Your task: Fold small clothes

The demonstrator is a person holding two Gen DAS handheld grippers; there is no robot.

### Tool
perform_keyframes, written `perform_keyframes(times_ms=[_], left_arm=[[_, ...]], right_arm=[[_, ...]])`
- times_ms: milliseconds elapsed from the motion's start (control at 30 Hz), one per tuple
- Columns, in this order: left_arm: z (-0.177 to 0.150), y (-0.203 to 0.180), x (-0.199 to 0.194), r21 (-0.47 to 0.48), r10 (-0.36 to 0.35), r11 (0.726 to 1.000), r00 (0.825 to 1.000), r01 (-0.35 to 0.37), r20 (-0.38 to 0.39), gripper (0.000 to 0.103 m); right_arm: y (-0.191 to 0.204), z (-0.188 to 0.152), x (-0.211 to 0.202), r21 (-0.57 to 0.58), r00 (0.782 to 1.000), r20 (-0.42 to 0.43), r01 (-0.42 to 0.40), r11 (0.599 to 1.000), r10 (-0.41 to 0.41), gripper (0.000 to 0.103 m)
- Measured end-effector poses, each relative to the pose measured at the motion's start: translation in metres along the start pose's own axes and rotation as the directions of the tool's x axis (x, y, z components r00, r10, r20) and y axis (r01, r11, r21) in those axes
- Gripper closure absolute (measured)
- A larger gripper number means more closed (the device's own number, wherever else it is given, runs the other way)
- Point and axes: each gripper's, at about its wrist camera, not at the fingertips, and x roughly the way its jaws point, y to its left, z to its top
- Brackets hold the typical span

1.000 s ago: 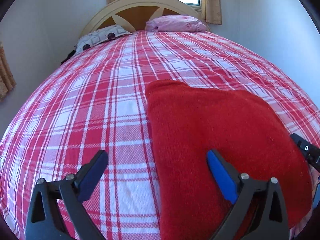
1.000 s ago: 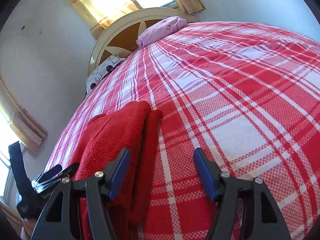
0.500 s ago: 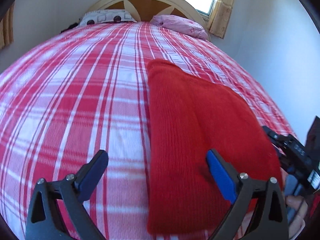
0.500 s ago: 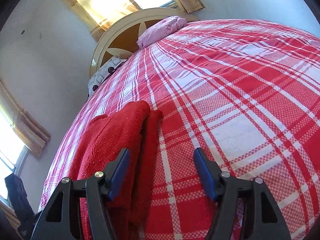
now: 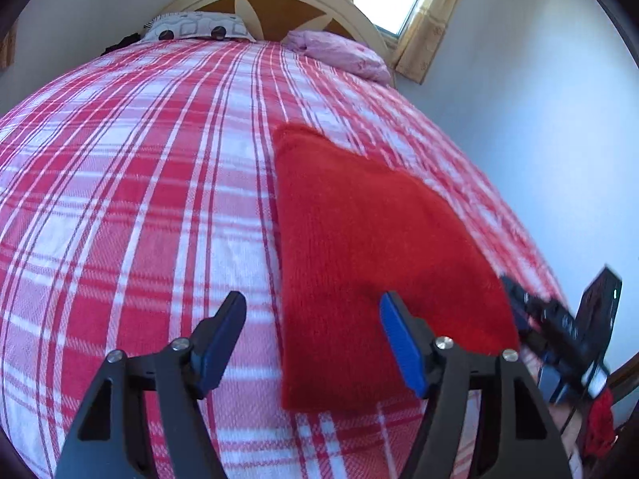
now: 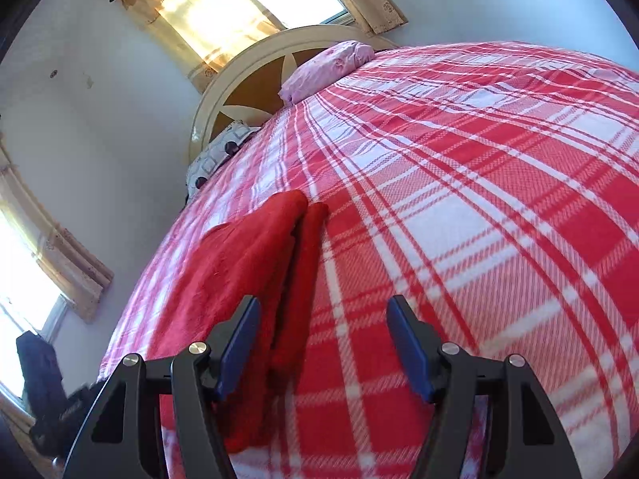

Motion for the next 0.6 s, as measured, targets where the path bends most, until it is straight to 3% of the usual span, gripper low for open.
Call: perform_keyframes(times_ms=[100,233,333,367,433,533,600], left_arm=[[0.019,-0.003,0.001,-0.001,0.012,1.0,0.999,-0.012,0.03,0.032],[0.039,-0.01,0.021,0.005,0.008,1.0,1.0,-0.008,0.009,0.032],[0.044,-0.011,0.045,-0.004,-0.009,1.0,0.999,0.008,-0.038,0.032],[0.044,-0.011,0.053,-0.009,-0.006,1.0,0.998,0.005,-0.063,0.032],[0.039,-0.01,0.071,-0.023,-0.003,1.0,0.993,0.001,-0.115,0.031],[0.031,-0.002,0.079,-0.077,-0.033,0.997,0.994,0.025,-0.103,0.02],[0.03,0.002,0.081,-0.104,-0.056,0.993,0.993,0.046,-0.101,0.02]], right_arm=[[0.007,0.007,0.005,0.032,0.997,-0.01,-0.072,0.997,0.073,0.036],[0.033,0.019,0.022,-0.068,0.999,0.007,-0.043,0.997,0.044,0.036],[0.035,0.019,0.05,-0.089,0.997,-0.069,0.04,0.995,-0.046,0.036],[0.028,0.015,0.063,-0.058,0.993,-0.114,0.019,0.998,-0.025,0.036],[0.023,0.008,0.063,-0.063,0.996,-0.085,0.005,0.998,-0.01,0.036],[0.024,0.007,0.061,-0.076,0.996,-0.091,-0.012,0.997,0.005,0.036],[0.027,0.005,0.062,-0.094,0.995,-0.1,-0.008,0.996,-0.002,0.036]])
